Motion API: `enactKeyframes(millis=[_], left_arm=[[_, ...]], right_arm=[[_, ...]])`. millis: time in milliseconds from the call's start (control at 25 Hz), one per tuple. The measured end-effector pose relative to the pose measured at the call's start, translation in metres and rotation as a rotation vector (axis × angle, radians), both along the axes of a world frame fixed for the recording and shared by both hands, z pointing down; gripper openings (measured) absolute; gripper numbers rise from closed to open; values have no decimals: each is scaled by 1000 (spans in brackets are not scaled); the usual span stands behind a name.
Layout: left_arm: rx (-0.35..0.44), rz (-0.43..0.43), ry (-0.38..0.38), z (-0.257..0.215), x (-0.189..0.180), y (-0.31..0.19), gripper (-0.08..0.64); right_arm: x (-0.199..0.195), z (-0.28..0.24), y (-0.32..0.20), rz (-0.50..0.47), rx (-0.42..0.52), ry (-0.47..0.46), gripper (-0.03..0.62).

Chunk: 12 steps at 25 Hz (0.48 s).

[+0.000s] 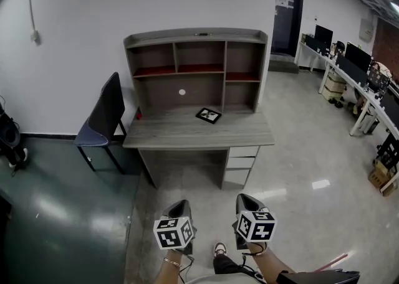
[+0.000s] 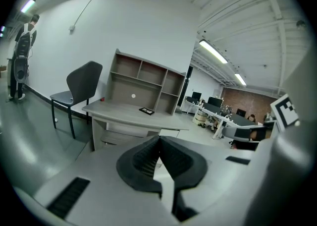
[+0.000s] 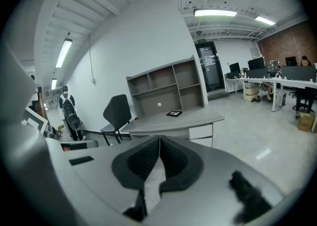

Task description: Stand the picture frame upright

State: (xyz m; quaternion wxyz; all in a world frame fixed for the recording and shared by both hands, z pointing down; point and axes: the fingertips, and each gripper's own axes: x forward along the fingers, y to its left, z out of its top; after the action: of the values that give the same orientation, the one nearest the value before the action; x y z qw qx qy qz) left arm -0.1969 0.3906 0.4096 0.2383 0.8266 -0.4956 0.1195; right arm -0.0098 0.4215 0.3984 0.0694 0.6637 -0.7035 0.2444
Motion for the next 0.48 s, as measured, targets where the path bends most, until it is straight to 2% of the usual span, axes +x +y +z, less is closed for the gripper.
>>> enactKeyframes(millis=[200,480], left_arm=[[7,2,-15,-2,13,-38,12],[4,-21,-12,-3,30,-96,12]], right_arm=[[21,5,-35,31,-4,-24,32],[46,3,-98,24,-6,-20,32]])
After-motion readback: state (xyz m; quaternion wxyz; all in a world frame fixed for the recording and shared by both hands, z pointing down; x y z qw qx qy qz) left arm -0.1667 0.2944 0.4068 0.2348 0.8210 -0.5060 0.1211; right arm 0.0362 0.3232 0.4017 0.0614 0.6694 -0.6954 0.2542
